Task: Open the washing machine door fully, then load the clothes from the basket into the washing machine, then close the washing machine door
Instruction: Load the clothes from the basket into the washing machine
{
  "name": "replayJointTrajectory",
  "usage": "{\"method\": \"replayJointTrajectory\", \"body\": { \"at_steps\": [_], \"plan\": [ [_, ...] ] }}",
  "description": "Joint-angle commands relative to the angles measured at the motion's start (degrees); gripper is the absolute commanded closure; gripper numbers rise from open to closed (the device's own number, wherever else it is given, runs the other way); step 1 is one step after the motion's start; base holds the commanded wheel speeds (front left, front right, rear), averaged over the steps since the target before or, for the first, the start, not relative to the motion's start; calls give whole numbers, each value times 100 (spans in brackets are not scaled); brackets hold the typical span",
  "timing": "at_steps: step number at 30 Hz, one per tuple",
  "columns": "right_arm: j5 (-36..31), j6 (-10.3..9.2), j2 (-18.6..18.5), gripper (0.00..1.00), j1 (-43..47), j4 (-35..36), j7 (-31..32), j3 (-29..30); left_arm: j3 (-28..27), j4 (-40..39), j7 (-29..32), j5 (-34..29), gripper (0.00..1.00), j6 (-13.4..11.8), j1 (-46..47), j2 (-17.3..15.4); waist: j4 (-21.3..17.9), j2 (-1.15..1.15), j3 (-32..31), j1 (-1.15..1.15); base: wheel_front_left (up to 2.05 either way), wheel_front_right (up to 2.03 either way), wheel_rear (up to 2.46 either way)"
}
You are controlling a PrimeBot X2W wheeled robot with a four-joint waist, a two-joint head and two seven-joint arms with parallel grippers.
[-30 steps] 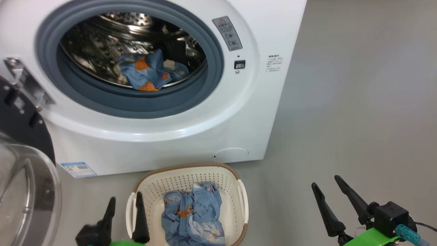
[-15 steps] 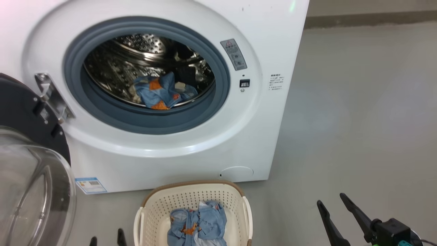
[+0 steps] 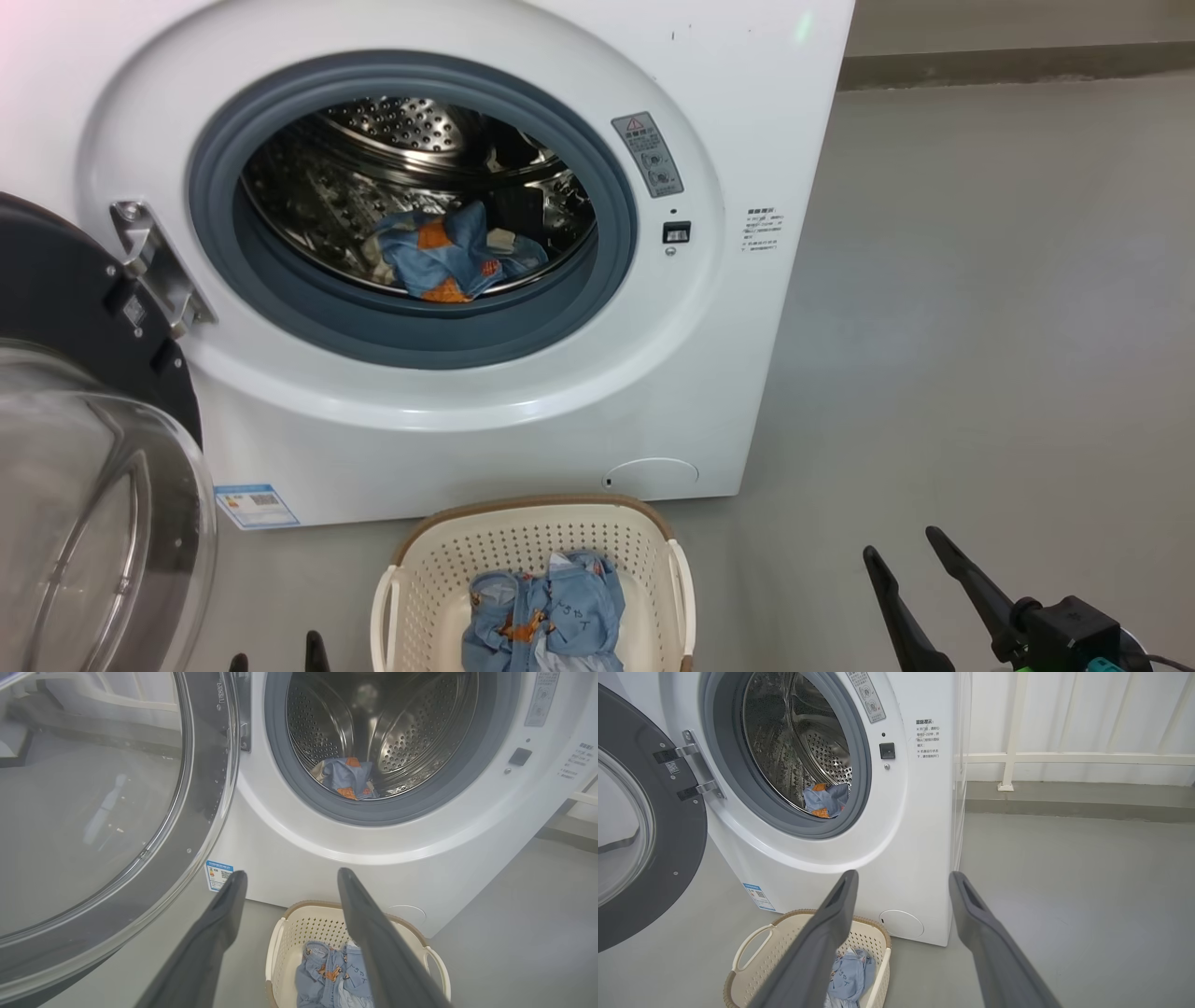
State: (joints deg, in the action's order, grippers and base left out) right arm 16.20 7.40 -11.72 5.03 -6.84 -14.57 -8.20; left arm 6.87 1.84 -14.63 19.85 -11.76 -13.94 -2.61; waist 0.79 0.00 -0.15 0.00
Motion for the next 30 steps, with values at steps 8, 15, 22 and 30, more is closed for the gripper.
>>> {"method": "replayJointTrajectory", "body": {
  "at_steps": [8, 15, 22, 30],
  "plan": [
    [-26, 9, -68, 0, -98, 208, -43, -52, -119, -170, -37, -204, 0, 29, 140, -27, -32, 0, 316, 0, 0, 0, 0],
    [107, 9, -130, 0, -318, 300, -43, -33, 400, 246, -37, -183, 0, -102, 529, -27, -212, 0, 1025, 0, 0, 0, 0],
    [282, 9, -182, 0, -780, 431, -43, -94, 778, 1187, 25, 284, 0, -28, 1524, -27, -592, 0, 2038, 0, 0, 0, 0],
    [500, 9, -145, 0, -1399, 463, -43, -165, 786, 2653, 622, 708, 0, 95, 2874, -54, -1213, 0, 3142, 0, 0, 0, 0]
  ]
}}
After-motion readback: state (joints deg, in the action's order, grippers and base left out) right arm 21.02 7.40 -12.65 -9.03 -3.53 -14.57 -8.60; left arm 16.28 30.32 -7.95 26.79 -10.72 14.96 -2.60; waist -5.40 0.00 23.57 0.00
